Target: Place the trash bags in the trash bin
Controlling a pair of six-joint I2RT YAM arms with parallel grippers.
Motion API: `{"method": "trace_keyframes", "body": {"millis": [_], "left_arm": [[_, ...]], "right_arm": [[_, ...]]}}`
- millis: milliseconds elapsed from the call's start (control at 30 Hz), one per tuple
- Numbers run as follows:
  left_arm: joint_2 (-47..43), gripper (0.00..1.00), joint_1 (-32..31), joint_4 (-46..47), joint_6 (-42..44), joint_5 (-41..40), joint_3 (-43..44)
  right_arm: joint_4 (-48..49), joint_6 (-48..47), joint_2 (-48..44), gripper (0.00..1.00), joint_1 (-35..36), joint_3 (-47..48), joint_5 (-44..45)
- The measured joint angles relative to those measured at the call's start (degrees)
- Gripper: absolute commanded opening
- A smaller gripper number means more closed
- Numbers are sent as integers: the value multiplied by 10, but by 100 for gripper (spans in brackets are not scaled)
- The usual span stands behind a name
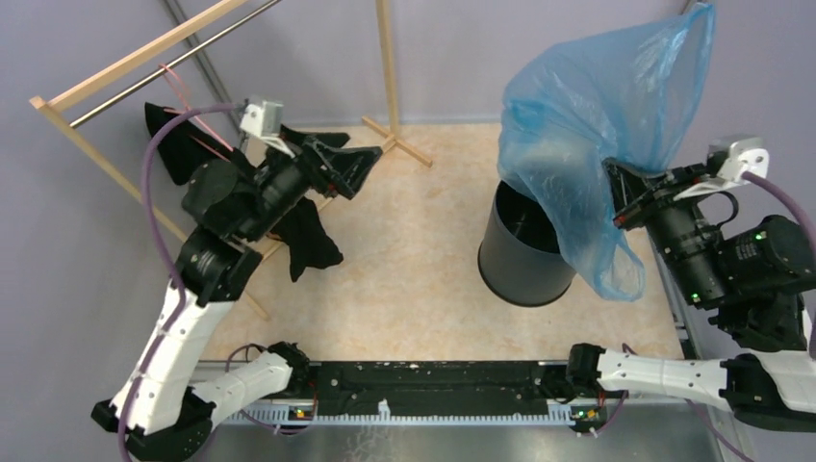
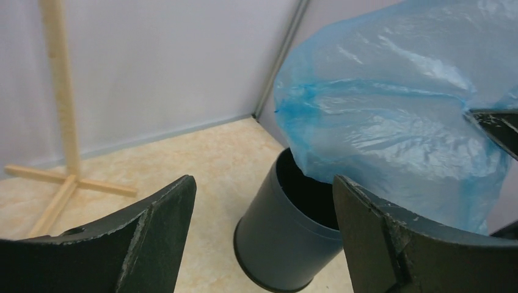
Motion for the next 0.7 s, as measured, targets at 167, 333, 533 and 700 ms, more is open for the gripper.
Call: {"method": "trace_keyframes", "body": {"millis": [167,333,533,700], "left_arm": [[78,87,-4,83,-59,71,-12],[164,90,-57,127,-69,62,-11],[314,91,-130,101,-10,28,115],[418,93,-128,79,26,-17,241]], "right_arm": [[-73,24,12,0,0,0,-6],[-115,56,10,0,0,1,-50],[-70,109,-35,0,0,-44,-138],[-65,143,-20,0,0,-60,-166]]}}
